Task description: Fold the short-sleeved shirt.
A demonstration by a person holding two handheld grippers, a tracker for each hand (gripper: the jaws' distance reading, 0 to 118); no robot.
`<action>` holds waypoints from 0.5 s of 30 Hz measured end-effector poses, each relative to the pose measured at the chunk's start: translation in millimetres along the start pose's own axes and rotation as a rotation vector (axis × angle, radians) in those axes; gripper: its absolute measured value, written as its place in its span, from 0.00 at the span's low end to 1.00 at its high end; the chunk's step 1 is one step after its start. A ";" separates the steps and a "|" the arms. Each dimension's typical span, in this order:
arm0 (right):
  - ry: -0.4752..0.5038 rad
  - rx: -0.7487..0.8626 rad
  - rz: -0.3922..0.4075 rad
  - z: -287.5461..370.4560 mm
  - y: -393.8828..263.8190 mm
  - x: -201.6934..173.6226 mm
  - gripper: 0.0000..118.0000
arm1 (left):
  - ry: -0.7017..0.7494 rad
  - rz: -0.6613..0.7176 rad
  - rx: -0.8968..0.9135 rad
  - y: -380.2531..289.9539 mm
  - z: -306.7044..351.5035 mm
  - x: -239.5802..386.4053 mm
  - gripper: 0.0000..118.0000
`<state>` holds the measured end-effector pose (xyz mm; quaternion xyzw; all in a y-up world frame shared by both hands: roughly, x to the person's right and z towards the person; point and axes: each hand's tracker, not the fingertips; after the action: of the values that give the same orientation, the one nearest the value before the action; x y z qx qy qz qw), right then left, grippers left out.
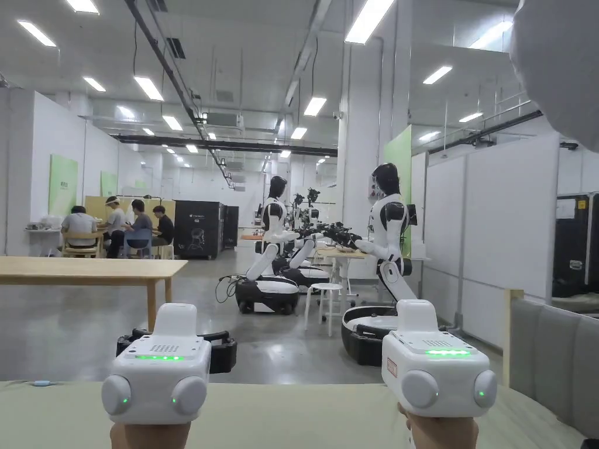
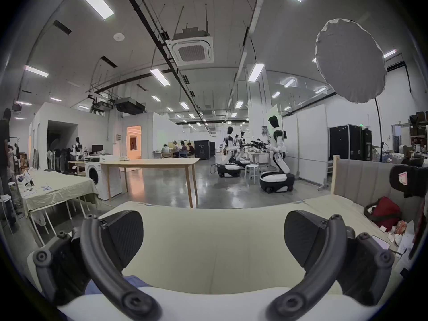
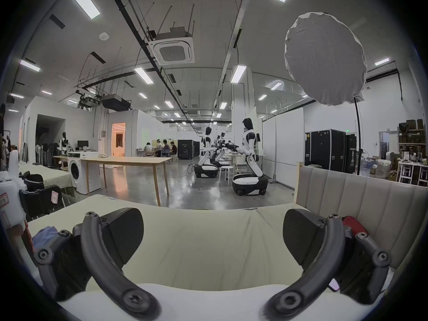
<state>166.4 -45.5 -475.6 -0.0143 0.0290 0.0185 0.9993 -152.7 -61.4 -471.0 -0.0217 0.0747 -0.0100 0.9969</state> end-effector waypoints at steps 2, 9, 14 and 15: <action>-0.020 0.007 0.025 2.1 -0.8 -2.0 0.16 | 0.014 -0.042 0.026 -1.2 1.7 2.3 0.13; -0.055 0.008 0.029 0.8 -7.1 1.1 0.00 | 0.043 -0.047 0.027 0.0 9.8 3.7 0.00; -0.063 0.012 0.034 1.8 -8.5 3.4 0.00 | 0.036 -0.050 0.026 0.4 5.8 2.1 0.00; -0.065 0.013 0.033 2.4 -7.5 2.7 0.00 | 0.039 -0.053 0.025 0.0 6.3 1.7 0.00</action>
<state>169.5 -52.8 -473.2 -0.0069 -0.0031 0.0353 0.9993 -150.0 -61.1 -465.1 -0.0111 0.0933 -0.0376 0.9949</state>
